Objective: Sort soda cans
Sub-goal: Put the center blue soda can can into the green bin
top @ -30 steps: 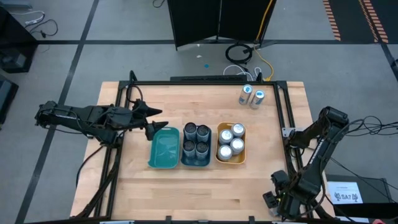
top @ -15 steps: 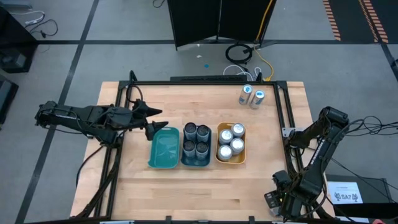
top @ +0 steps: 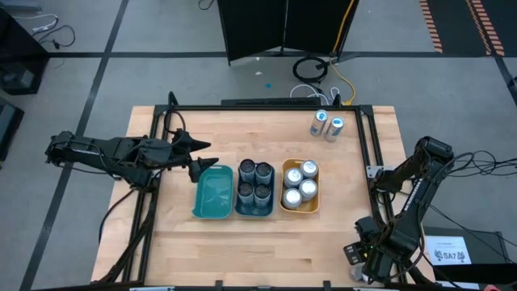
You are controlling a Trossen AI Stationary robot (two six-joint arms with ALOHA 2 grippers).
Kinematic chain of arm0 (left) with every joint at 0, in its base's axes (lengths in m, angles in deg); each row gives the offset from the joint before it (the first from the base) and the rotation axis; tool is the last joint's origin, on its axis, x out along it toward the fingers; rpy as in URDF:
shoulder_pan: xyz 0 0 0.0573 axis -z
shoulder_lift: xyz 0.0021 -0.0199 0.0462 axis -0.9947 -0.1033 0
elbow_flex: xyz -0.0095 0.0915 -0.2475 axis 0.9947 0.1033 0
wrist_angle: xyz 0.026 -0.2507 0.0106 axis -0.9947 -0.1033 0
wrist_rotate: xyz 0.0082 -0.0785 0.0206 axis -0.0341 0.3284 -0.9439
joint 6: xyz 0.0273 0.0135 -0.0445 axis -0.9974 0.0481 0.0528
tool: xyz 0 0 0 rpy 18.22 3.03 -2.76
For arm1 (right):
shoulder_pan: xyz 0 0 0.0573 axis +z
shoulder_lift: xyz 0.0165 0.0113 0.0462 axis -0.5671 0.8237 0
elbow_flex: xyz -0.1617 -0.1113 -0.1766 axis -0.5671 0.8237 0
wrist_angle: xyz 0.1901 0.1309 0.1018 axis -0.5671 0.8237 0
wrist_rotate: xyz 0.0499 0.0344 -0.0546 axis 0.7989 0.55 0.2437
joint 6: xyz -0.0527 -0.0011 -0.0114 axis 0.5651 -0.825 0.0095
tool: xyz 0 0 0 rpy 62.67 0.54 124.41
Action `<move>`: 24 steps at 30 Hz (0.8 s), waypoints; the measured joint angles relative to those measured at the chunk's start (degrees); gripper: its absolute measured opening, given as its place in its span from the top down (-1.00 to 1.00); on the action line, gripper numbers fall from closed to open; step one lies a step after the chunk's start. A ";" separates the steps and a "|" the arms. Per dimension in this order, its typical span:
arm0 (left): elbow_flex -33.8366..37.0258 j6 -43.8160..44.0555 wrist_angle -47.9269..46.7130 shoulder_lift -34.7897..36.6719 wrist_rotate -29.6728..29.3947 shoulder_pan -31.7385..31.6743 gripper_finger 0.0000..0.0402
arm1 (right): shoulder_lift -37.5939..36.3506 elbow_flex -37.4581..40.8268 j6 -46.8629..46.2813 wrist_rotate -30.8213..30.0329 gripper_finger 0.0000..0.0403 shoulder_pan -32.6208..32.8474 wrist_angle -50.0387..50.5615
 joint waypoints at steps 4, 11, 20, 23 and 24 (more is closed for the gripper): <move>0.00 -0.60 0.00 -0.02 0.00 0.00 -0.75 | -1.06 0.00 1.87 -5.69 -0.11 -1.48 -0.68; 0.00 -7.95 0.00 -0.02 -0.01 0.00 -0.75 | -1.63 0.00 9.39 -7.99 -0.12 -5.04 -4.17; 0.00 -11.88 -0.11 -0.15 1.56 0.11 -0.75 | -1.63 -0.04 23.13 -9.78 -0.12 -11.66 -9.68; 0.00 -13.89 -0.67 -0.17 2.15 0.13 -0.75 | -1.63 -0.09 27.37 -9.79 -0.12 -13.84 -11.47; 0.00 -13.86 -0.66 -0.17 2.17 0.13 -0.75 | -1.63 -0.09 28.53 -9.79 -0.12 -14.47 -12.00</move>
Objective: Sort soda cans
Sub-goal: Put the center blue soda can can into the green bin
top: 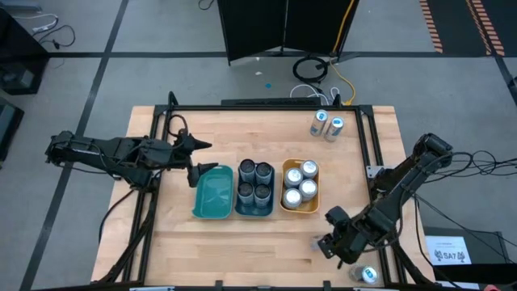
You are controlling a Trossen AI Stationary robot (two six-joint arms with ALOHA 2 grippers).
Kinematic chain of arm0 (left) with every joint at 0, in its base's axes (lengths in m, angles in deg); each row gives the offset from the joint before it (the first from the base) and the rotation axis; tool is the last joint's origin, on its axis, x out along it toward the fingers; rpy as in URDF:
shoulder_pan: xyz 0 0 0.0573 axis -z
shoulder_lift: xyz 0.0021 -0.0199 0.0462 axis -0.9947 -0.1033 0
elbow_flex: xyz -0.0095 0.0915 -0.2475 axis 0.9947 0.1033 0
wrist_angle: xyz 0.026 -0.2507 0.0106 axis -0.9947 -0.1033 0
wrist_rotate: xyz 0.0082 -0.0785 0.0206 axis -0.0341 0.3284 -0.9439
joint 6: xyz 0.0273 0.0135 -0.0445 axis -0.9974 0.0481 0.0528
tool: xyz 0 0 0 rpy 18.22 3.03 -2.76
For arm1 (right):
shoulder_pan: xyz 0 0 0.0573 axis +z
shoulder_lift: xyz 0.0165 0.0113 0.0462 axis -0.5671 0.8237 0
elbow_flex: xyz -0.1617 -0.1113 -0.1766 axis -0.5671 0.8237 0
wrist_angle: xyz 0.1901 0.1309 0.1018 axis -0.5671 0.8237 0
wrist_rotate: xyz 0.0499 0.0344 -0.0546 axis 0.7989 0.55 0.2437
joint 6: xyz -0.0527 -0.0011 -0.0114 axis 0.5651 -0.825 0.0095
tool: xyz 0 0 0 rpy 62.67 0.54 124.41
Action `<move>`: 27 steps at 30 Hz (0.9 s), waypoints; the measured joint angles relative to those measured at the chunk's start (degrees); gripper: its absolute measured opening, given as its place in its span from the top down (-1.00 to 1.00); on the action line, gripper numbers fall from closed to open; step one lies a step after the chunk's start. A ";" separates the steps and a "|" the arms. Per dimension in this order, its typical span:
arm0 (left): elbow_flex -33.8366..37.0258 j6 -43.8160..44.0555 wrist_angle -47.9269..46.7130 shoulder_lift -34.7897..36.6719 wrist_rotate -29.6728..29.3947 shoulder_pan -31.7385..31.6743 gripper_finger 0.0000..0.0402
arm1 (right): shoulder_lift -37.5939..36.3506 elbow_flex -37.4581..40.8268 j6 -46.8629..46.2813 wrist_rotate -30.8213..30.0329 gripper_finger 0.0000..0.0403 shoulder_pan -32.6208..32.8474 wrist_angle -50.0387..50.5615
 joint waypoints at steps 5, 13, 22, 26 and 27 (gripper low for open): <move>0.00 0.34 0.15 -0.03 0.76 0.89 -0.75 | 0.00 0.00 5.27 0.24 -0.12 -3.01 -2.83; 0.02 4.73 0.28 -2.94 0.79 7.32 -0.74 | 0.00 -0.01 12.74 0.20 -0.12 -7.31 -7.83; -3.30 4.97 0.31 -12.28 -3.01 15.90 -0.74 | 0.00 -0.02 20.50 0.26 -0.12 -10.20 -13.71; -4.07 5.97 1.70 -15.09 -1.00 16.43 -0.74 | 0.00 -0.04 24.04 0.22 -0.12 -11.36 -16.59; -4.07 6.92 2.52 -15.69 -0.97 16.46 -0.74 | 0.00 -0.04 24.80 0.21 -0.12 -11.69 -17.30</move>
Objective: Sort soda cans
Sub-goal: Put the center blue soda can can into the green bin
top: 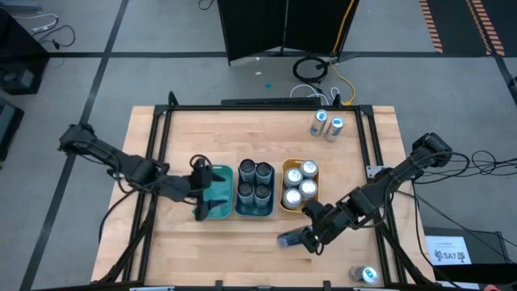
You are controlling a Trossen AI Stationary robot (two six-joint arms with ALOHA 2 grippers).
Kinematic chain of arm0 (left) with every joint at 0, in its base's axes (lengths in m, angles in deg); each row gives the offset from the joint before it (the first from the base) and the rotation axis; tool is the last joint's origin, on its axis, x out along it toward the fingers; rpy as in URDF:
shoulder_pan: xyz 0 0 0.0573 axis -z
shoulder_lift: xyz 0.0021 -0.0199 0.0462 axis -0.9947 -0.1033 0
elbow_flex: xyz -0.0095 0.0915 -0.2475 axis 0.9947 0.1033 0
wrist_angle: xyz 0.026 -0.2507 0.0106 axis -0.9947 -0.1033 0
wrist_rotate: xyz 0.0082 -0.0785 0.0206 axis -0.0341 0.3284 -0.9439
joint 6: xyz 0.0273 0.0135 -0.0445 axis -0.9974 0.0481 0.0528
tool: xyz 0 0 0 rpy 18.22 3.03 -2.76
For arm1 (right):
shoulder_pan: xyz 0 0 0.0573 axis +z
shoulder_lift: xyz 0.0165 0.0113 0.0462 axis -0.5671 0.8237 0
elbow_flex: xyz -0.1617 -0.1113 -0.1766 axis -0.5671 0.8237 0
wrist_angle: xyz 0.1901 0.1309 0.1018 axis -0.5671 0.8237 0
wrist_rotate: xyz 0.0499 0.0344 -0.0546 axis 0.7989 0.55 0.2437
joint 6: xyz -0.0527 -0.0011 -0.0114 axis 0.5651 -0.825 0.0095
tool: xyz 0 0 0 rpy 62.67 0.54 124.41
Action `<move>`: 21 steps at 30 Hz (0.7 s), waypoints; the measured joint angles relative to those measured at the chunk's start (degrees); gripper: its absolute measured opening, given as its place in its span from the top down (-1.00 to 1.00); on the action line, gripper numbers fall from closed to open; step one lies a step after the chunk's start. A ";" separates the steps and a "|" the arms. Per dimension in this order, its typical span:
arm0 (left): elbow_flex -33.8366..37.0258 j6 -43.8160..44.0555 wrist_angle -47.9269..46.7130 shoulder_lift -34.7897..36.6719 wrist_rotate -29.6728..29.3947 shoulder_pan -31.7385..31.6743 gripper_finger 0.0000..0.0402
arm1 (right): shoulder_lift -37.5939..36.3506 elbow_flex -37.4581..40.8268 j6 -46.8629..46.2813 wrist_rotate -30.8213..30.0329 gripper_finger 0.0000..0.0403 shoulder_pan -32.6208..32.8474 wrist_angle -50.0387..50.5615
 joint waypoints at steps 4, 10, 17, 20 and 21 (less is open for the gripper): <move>-0.02 2.38 4.65 -2.10 0.04 0.00 -0.74 | 0.00 -0.02 2.58 0.01 -0.12 -1.11 -1.80; -0.02 2.40 8.32 -4.17 0.05 -0.02 -0.74 | 0.02 -0.02 6.75 -0.12 -0.12 -3.40 -6.36; -0.04 3.21 8.45 -4.57 4.53 -0.02 -0.74 | 0.02 -0.02 13.25 -0.08 -0.12 -7.26 -18.61; -0.04 5.31 8.45 -4.57 7.46 -0.02 -0.74 | 0.02 -0.92 14.41 0.13 -0.12 -9.06 -18.38; -0.04 5.34 8.44 -4.57 9.18 -0.06 -0.74 | 0.02 -1.46 15.21 0.14 -0.12 -9.65 -17.67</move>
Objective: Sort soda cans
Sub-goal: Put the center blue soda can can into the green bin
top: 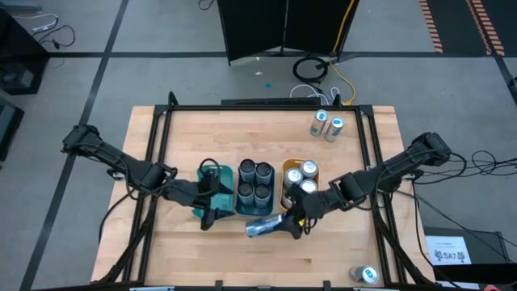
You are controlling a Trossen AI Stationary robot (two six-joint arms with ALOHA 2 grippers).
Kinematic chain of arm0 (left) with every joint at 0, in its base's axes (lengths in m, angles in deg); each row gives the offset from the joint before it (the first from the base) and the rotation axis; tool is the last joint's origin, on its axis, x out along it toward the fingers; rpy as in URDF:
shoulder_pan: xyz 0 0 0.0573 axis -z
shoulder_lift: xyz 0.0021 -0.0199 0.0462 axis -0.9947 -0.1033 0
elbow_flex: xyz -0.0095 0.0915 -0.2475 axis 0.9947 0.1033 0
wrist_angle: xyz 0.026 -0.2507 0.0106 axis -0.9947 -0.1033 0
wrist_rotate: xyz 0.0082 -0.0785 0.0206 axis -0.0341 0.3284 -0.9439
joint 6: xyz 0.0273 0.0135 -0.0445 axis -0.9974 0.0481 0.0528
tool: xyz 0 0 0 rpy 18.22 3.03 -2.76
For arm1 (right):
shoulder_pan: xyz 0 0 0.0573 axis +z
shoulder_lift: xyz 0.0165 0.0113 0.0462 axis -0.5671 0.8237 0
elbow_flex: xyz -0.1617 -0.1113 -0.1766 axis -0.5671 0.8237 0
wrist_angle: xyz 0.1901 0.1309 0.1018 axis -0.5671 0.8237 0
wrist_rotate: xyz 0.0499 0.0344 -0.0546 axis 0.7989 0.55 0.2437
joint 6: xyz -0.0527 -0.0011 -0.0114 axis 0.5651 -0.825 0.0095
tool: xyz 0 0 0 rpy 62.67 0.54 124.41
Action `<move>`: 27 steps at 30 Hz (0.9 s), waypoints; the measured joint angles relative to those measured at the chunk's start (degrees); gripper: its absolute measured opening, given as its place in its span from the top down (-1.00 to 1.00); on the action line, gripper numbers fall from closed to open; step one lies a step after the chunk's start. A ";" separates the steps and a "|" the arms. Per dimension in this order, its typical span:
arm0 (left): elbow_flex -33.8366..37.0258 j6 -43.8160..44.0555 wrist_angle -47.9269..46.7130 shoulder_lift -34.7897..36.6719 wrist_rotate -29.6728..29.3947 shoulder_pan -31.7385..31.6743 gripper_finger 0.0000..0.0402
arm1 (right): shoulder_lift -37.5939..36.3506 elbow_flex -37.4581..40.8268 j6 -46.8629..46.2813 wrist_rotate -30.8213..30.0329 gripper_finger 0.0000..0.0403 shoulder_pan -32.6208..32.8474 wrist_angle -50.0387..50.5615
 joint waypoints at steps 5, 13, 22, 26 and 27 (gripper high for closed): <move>-1.59 3.39 -1.48 -0.02 8.99 0.00 -0.74 | 0.02 -3.77 4.84 -0.04 -0.12 -2.60 0.33; -13.51 4.44 -17.96 0.04 5.70 -0.87 -0.74 | 5.67 -15.33 13.18 -0.11 -0.12 -6.03 8.46; -18.10 1.48 -23.29 -1.03 6.82 -2.49 -0.74 | 16.62 -33.84 24.25 0.46 -0.12 -10.02 17.80; -18.10 1.48 -23.82 -2.79 10.43 -3.25 -0.74 | 22.70 -43.74 27.74 2.98 -0.12 -11.13 25.75; -18.10 1.37 -24.16 -3.35 10.84 -3.35 -0.74 | 24.06 -45.93 28.63 3.53 -0.12 -11.27 26.79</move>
